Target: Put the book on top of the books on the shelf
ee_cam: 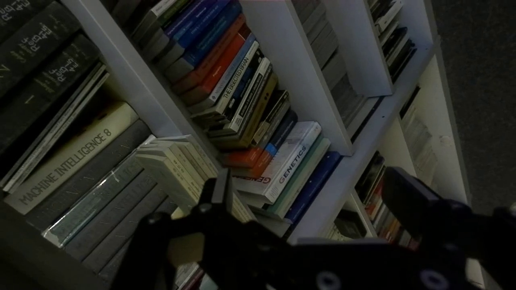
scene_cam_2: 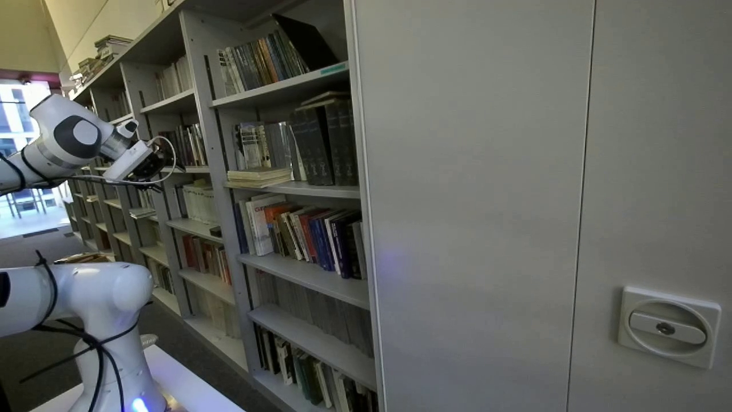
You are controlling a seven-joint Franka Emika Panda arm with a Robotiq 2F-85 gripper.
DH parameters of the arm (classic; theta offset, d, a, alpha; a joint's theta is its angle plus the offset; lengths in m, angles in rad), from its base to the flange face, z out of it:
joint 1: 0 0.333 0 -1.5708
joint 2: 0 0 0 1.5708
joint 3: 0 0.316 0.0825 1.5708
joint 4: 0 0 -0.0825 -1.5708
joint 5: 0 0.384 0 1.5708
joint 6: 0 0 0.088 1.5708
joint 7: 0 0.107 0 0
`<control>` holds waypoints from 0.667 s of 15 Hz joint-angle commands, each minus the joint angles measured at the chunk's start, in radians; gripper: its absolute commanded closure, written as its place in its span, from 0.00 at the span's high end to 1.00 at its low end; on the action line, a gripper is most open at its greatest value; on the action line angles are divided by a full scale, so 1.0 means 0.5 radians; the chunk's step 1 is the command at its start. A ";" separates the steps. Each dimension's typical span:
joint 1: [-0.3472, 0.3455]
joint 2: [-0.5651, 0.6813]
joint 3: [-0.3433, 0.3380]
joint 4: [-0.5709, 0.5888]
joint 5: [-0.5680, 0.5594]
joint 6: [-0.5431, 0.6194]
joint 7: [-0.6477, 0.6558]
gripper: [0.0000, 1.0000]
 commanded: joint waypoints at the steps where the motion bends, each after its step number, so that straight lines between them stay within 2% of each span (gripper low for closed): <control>1: 0.022 0.020 -0.008 -0.002 -0.044 0.115 -0.062 1.00; 2: 0.049 0.055 -0.007 0.012 -0.096 0.218 -0.153 1.00; 10: -0.041 0.511 0.048 0.320 -0.473 0.811 -0.474 1.00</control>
